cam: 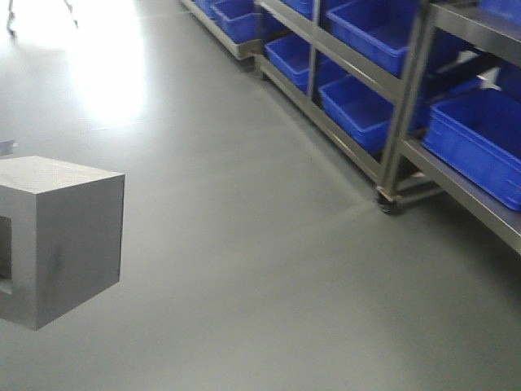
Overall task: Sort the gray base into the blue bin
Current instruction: 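Drive down the aisle between the blue bin shelves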
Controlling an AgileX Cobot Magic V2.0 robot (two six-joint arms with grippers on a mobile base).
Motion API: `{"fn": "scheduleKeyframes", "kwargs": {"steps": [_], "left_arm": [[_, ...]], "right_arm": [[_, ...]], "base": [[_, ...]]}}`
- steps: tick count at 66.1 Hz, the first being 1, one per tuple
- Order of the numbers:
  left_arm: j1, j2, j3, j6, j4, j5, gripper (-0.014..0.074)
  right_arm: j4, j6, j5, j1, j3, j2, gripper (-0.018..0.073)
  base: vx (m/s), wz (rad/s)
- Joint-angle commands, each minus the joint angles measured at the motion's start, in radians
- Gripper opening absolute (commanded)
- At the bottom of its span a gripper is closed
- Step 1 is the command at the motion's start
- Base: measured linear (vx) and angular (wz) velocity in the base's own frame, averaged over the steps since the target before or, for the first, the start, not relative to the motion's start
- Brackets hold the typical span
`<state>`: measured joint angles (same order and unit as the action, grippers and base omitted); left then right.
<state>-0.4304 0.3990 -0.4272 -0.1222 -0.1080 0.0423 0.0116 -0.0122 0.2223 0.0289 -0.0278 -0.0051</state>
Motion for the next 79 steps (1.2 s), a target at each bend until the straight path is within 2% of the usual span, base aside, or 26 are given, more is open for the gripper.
{"fn": "scheduleKeyframes", "kwargs": {"steps": [1, 54, 79], "left_arm": [[-0.005, 0.005, -0.031, -0.004, -0.005, -0.111, -0.0006], [-0.005, 0.005, -0.031, -0.004, -0.005, -0.111, -0.0006], [-0.005, 0.005, -0.031, -0.004, -0.005, -0.111, -0.0006]], "right_arm": [[-0.005, 0.012, -0.072, 0.003, -0.002, 0.018, -0.0005], [-0.005, 0.012, -0.072, 0.003, -0.002, 0.018, -0.0005], [-0.005, 0.012, -0.072, 0.003, -0.002, 0.018, -0.0005]], "base": [[0.33, 0.49], [0.33, 0.44], [0.33, 0.24]]}}
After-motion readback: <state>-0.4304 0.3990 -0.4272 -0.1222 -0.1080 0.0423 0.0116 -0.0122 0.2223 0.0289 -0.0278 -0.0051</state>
